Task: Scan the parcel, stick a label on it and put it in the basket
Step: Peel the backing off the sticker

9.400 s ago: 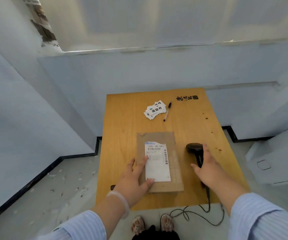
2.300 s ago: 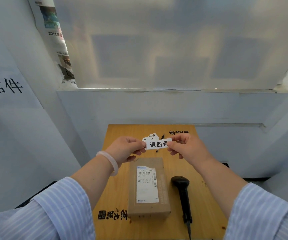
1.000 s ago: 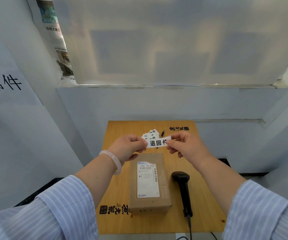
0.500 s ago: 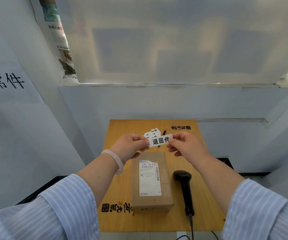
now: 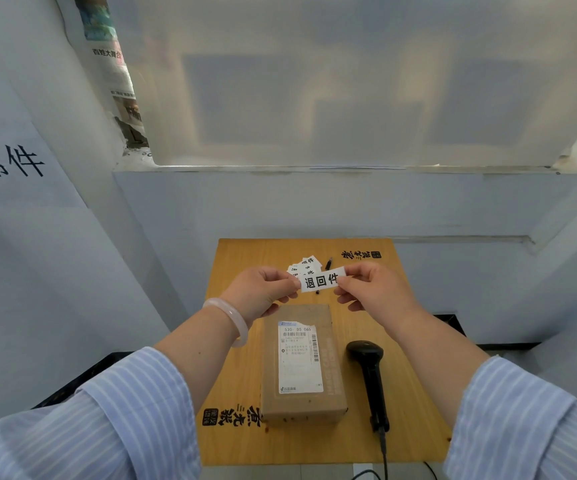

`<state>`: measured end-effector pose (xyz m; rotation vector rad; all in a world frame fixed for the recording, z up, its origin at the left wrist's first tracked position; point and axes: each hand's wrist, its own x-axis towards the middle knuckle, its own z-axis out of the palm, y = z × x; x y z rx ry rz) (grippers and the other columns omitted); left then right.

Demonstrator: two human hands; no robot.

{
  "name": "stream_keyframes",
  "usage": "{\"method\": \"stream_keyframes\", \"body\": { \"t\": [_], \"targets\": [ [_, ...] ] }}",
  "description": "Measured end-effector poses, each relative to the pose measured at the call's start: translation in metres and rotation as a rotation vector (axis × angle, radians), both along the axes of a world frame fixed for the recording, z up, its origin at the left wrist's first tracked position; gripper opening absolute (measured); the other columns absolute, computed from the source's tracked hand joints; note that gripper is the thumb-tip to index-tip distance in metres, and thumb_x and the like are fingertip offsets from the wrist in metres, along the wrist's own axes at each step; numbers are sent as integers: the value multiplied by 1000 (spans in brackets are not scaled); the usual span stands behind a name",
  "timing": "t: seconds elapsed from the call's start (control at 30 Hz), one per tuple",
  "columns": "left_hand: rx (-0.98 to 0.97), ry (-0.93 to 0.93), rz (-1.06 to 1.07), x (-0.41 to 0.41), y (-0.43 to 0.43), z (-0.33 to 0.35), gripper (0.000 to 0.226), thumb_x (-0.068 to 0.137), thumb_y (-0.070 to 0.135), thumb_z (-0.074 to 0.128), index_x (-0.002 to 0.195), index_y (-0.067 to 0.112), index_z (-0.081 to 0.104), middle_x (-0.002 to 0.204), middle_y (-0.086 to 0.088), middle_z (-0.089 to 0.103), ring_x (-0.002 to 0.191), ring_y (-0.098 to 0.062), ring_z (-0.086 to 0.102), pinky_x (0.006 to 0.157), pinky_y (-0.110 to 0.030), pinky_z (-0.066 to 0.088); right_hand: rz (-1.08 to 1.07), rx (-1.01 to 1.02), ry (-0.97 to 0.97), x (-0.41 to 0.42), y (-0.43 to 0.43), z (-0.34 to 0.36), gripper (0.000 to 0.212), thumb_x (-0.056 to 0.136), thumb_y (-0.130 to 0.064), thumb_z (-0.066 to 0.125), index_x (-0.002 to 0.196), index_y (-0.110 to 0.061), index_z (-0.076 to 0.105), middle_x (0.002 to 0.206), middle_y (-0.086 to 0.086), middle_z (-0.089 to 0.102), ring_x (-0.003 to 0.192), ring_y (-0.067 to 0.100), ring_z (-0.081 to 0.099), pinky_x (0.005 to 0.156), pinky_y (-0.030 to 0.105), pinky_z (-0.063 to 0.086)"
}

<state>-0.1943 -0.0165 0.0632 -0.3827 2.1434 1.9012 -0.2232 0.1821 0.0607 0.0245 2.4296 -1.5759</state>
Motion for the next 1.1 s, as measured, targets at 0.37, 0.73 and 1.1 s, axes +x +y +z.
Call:
{"method": "stream_keyframes", "body": {
  "t": [0.37, 0.73, 1.1],
  "targets": [
    [-41, 35, -7, -5, 0, -6, 8, 85, 17, 68, 78, 17, 71, 73, 3, 70, 68, -12, 57, 68, -27, 50, -53, 117, 69, -2, -3, -5, 38, 87, -28, 69, 123, -20, 57, 99, -8, 66, 88, 10, 63, 76, 30, 55],
    [-346, 209, -108, -10, 6, -12, 14, 88, 29, 66, 85, 18, 72, 77, 0, 65, 66, -11, 52, 64, -25, 47, 106, 86, 81, -3, -32, -2, 11, 88, -39, 66, 84, -29, 67, 83, -8, 73, 80, 6, 69, 75, 29, 56],
    [-406, 206, -114, -17, 3, -22, 14, 87, 31, 66, 85, 19, 72, 68, 8, 59, 57, -5, 48, 54, -17, 42, 79, 105, 41, -9, -35, -8, 11, 90, -30, 62, 83, -25, 69, 78, -4, 74, 79, 12, 72, 79, 40, 59]
  ]
}}
